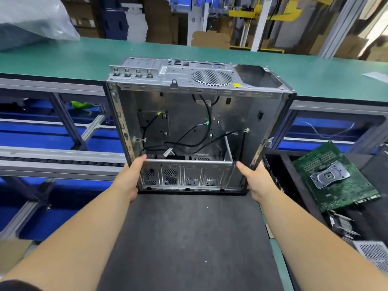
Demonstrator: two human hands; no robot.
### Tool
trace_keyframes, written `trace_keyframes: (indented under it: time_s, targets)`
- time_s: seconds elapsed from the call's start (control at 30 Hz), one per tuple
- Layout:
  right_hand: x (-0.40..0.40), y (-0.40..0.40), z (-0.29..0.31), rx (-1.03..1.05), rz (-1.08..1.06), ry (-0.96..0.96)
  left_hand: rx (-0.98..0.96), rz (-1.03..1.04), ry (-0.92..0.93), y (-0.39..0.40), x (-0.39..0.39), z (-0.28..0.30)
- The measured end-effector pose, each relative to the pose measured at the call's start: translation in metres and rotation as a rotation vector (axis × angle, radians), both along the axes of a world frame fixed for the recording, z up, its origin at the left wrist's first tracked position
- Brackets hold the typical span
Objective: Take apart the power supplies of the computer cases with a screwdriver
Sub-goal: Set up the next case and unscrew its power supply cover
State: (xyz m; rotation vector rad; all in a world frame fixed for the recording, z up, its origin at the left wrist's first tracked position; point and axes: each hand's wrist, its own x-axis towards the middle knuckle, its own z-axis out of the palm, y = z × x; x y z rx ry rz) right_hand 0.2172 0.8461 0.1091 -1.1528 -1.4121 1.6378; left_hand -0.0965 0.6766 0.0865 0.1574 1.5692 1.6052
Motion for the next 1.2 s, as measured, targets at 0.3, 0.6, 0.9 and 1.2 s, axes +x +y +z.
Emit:
trace_keyframes:
  time_s: [0.3, 0.6, 0.9, 1.2]
  targets:
    - [-0.01, 0.005, -0.004, -0.041, -0.056, -0.024, -0.022, -0.015, 0.027, 0.014, -0.008, -0.006]
    - [-0.011, 0.006, 0.004, -0.035, -0.113, -0.118, -0.038, -0.074, 0.075, 0.008, -0.008, 0.002]
    - [0.016, -0.046, -0.006, -0.011, -0.247, -0.287, -0.27, 0.359, 0.184, -0.017, 0.062, 0.004]
    - [0.11, -0.074, 0.001, 0.177, -0.209, -0.369, -0.044, -0.034, 0.257, -0.013, 0.18, 0.008]
